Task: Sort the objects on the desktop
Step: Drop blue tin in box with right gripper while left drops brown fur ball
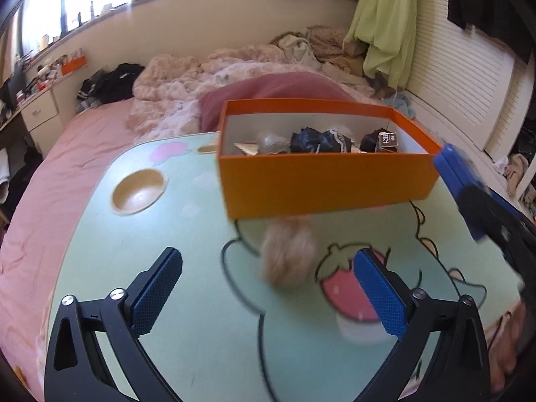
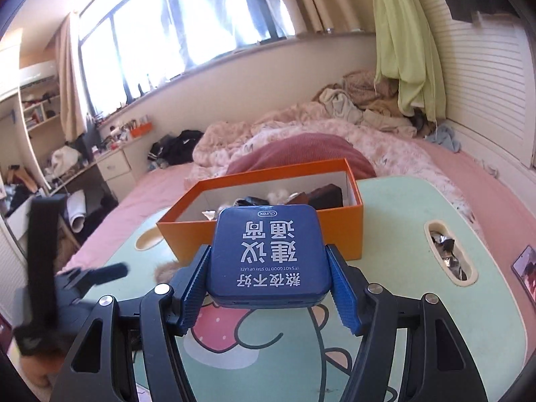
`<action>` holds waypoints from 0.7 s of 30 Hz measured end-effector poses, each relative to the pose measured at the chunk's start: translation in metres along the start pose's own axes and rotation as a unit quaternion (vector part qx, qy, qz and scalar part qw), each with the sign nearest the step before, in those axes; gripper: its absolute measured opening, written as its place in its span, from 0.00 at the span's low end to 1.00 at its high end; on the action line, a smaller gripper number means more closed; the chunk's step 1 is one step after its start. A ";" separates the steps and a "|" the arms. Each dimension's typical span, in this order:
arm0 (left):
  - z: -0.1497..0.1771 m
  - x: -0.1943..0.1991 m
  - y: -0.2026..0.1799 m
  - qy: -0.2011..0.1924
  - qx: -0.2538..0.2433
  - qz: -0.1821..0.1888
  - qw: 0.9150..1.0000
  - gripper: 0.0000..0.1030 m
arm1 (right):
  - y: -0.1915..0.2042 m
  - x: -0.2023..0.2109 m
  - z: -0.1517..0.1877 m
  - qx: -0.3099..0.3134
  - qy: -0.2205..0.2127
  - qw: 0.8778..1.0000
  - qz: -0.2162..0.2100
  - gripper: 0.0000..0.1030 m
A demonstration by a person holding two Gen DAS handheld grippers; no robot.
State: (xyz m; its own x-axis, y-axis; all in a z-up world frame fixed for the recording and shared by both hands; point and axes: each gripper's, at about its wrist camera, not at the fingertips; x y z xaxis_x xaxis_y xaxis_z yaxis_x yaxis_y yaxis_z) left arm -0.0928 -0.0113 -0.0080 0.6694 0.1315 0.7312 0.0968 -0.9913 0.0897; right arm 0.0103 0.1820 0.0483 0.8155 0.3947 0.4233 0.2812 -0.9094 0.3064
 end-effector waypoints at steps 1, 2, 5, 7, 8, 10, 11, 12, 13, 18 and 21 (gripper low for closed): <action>0.005 0.015 -0.010 0.018 -0.008 0.001 1.000 0.33 | 0.002 0.000 0.000 0.005 -0.001 1.000 0.000 0.64; 0.008 0.004 -0.014 0.042 -0.018 0.006 0.999 0.22 | 0.004 0.001 0.001 0.008 -0.001 1.000 0.002 0.64; 0.023 0.036 -0.022 0.017 -0.027 0.039 0.999 0.21 | 0.005 0.003 0.003 0.003 -0.004 1.000 0.007 0.64; 0.021 0.066 -0.016 -0.023 -0.017 0.043 0.999 0.21 | 0.002 0.007 0.000 -0.004 -0.015 1.000 0.004 0.64; 0.014 0.083 -0.011 -0.050 -0.013 0.042 0.998 0.21 | 0.002 0.010 -0.004 -0.007 -0.021 1.000 -0.001 0.64; -0.010 0.113 -0.003 -0.090 0.001 0.044 0.995 0.21 | 0.005 0.010 -0.019 -0.008 -0.024 1.000 -0.012 0.64; -0.028 0.127 0.002 -0.106 0.012 0.050 0.993 0.21 | 0.008 0.009 -0.028 -0.005 -0.026 1.000 -0.010 0.64; -0.046 0.134 0.005 -0.115 0.021 0.053 0.992 0.22 | 0.010 0.008 -0.038 -0.001 -0.031 1.000 -0.004 0.64; -0.062 0.137 0.007 -0.117 0.028 0.055 0.991 0.23 | 0.012 0.002 -0.055 0.001 -0.035 0.999 0.007 0.64; -0.121 0.100 0.011 -0.054 0.067 0.038 0.996 0.85 | -0.005 -0.054 -0.103 -0.008 0.032 0.999 0.012 0.69; -0.102 0.106 0.014 -0.078 0.072 0.023 0.994 0.85 | -0.027 -0.050 -0.100 -0.055 0.031 0.998 0.002 0.70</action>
Point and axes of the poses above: each gripper's, at about its wrist camera, not at the fingertips, and x roughly against the way its jaws point, y to its left, z to its underside, and after that the axes turned 9 degrees about -z, right-handed
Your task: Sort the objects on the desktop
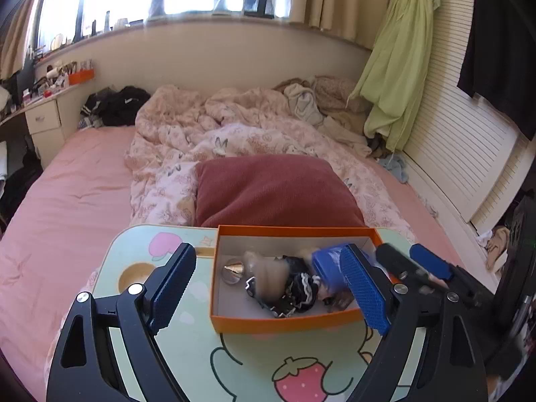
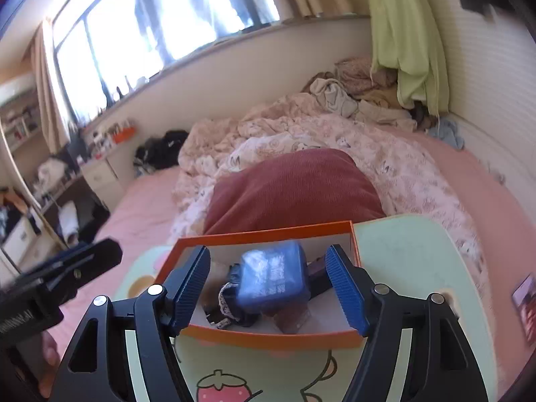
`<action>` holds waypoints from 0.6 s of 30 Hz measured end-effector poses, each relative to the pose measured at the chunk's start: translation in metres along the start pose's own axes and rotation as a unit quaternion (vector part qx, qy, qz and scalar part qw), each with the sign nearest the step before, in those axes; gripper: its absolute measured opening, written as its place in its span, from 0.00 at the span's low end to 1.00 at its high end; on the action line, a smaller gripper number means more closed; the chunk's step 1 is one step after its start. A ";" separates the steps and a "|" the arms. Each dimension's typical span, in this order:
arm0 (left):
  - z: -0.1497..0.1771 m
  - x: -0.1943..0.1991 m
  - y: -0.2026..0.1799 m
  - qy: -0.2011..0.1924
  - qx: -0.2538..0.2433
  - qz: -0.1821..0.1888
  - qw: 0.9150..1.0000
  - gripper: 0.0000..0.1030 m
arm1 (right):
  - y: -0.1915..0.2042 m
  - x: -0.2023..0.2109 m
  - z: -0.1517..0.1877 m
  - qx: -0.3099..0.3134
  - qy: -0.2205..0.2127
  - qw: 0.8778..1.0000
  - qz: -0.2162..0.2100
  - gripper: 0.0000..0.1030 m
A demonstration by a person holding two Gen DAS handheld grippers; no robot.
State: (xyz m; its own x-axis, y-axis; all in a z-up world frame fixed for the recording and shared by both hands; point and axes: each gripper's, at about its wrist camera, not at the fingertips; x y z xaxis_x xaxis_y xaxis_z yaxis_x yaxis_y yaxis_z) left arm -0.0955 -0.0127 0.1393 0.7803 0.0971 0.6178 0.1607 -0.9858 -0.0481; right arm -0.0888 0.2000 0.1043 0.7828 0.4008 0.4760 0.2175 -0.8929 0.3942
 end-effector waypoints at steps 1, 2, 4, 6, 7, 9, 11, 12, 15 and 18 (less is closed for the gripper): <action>0.010 0.005 0.000 -0.012 -0.002 0.011 1.000 0.85 | -0.003 0.007 0.003 -0.002 -0.008 1.000 -0.004 0.72; 0.017 0.010 0.001 -0.018 -0.005 0.020 1.000 0.85 | -0.003 0.014 0.006 0.000 -0.016 1.000 -0.003 0.74; 0.026 0.014 0.001 -0.017 -0.012 0.023 1.000 0.85 | 0.000 0.026 0.014 0.013 -0.030 0.999 0.005 0.75; 0.034 0.022 -0.003 -0.015 -0.022 0.018 0.999 0.85 | 0.008 0.037 0.027 0.027 -0.027 0.999 0.012 0.75; 0.041 0.025 -0.005 -0.011 -0.027 0.012 0.999 0.85 | 0.011 0.040 0.034 0.030 -0.021 0.999 0.012 0.77; 0.062 0.026 -0.011 0.005 -0.046 -0.001 0.999 0.85 | 0.017 0.041 0.054 0.042 -0.001 0.999 0.023 0.82; 0.091 0.021 -0.014 0.024 -0.068 -0.015 0.997 0.85 | 0.019 0.037 0.080 0.060 0.024 0.996 0.056 0.85; 0.104 0.014 -0.014 0.034 -0.077 -0.024 0.996 0.85 | 0.018 0.031 0.092 0.069 0.040 0.994 0.073 0.85; 0.142 -0.015 -0.009 0.083 -0.090 -0.058 0.991 0.85 | 0.006 0.004 0.124 0.072 0.130 0.982 0.116 0.85; 0.162 -0.041 0.007 0.129 -0.048 -0.051 0.989 1.00 | -0.001 -0.016 0.129 0.076 0.185 0.971 0.132 0.97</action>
Point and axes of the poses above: each gripper's, at about its wrist camera, not at the fingertips, and x roughly against the way its jaws point, y to its left, z to its underside, and after that the axes turned 9 degrees about -z, right-handed
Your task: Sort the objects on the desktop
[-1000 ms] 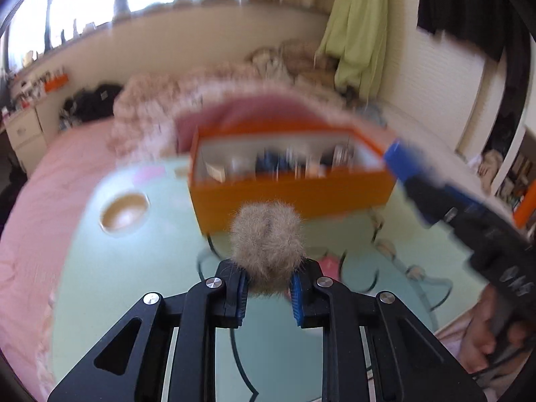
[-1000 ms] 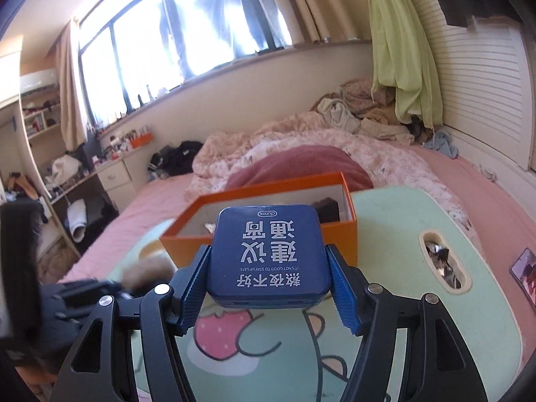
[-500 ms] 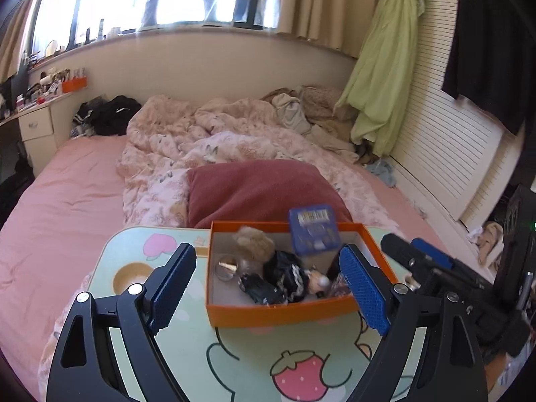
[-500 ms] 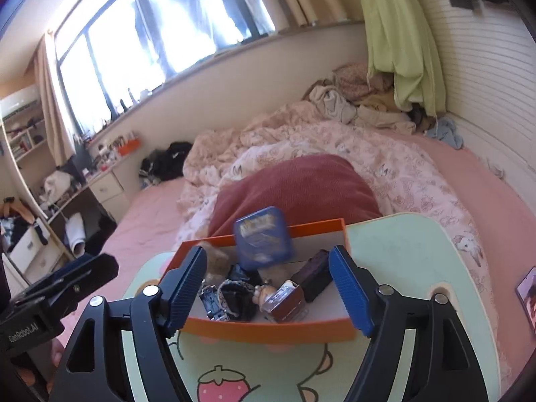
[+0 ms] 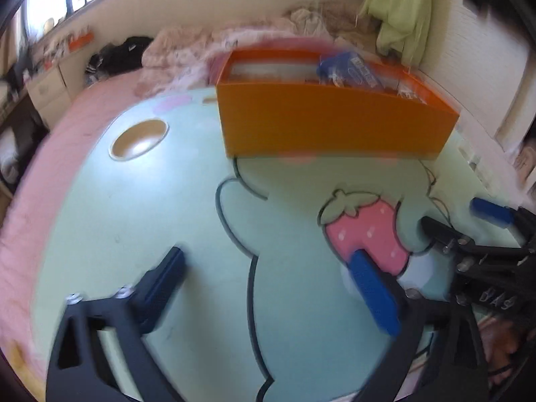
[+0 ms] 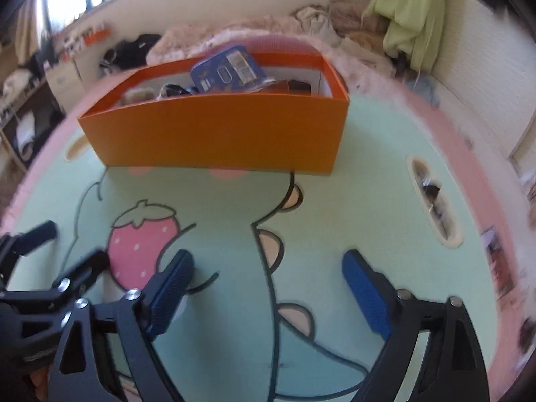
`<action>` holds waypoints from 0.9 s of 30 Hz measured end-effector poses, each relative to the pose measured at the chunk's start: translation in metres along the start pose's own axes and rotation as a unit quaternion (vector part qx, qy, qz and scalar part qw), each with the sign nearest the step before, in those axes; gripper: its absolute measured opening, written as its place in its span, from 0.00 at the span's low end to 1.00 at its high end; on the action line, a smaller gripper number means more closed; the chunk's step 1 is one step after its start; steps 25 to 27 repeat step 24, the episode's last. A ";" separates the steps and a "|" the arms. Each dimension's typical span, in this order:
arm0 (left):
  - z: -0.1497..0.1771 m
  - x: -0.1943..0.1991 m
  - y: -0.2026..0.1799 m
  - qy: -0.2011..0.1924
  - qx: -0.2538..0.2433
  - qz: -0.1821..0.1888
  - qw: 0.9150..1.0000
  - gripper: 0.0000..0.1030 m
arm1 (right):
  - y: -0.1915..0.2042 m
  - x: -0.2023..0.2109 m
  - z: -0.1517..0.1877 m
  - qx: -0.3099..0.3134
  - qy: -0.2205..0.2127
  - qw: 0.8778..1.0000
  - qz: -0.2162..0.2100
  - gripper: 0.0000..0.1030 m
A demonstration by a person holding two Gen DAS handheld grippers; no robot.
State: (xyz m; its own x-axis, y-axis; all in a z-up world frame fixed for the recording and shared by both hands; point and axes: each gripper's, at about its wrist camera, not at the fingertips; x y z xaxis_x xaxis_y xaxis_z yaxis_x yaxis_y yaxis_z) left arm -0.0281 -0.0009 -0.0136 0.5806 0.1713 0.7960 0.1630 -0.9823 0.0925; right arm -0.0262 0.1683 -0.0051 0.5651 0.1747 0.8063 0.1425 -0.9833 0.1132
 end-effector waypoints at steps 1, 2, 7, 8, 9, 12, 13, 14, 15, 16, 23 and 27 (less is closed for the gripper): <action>0.000 -0.003 0.001 0.006 0.001 -0.011 1.000 1.00 | -0.001 -0.002 0.000 -0.002 0.002 1.000 -0.008 1.00; 0.001 -0.006 0.001 0.007 0.004 -0.015 1.000 1.00 | -0.001 -0.001 0.001 -0.002 0.001 1.000 -0.010 1.00; 0.004 -0.013 -0.004 0.004 0.003 -0.016 1.000 1.00 | -0.002 0.000 0.006 -0.003 -0.001 1.000 -0.010 1.00; 0.005 -0.015 -0.005 0.005 0.001 -0.016 1.000 1.00 | -0.002 0.000 0.005 -0.003 -0.001 1.000 -0.010 1.00; 0.004 -0.015 -0.004 0.005 0.001 -0.015 1.000 1.00 | -0.002 0.001 0.006 -0.003 -0.001 1.000 -0.010 1.00; -0.002 -0.010 0.000 0.005 0.000 -0.014 1.000 1.00 | -0.003 0.000 0.006 -0.003 0.000 1.000 -0.010 1.00; -0.002 -0.011 0.000 0.005 0.000 -0.014 1.000 1.00 | -0.003 0.001 0.006 -0.003 -0.001 1.000 -0.010 1.00; -0.005 -0.008 0.000 0.005 0.000 -0.014 1.000 1.00 | -0.003 0.001 0.006 -0.003 -0.001 1.000 -0.010 1.00; -0.005 -0.008 0.000 0.005 0.000 -0.013 1.000 1.00 | -0.004 0.001 0.006 -0.003 0.000 1.000 -0.010 1.00; -0.005 -0.008 0.000 0.005 0.000 -0.013 1.000 1.00 | -0.003 0.000 0.005 -0.003 0.000 1.000 -0.011 1.00; -0.005 -0.003 0.002 0.003 -0.001 -0.013 1.000 1.00 | -0.003 0.000 0.005 -0.003 0.000 1.000 -0.010 1.00; -0.005 -0.003 0.002 0.004 -0.001 -0.013 1.000 1.00 | -0.003 0.000 0.005 -0.003 0.000 1.000 -0.010 1.00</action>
Point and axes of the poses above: each gripper's, at about its wrist camera, not at the fingertips, and x roughly against the way its jaws point, y to its left, z to its underside, and after that the axes turned 9 degrees about -z, right-handed
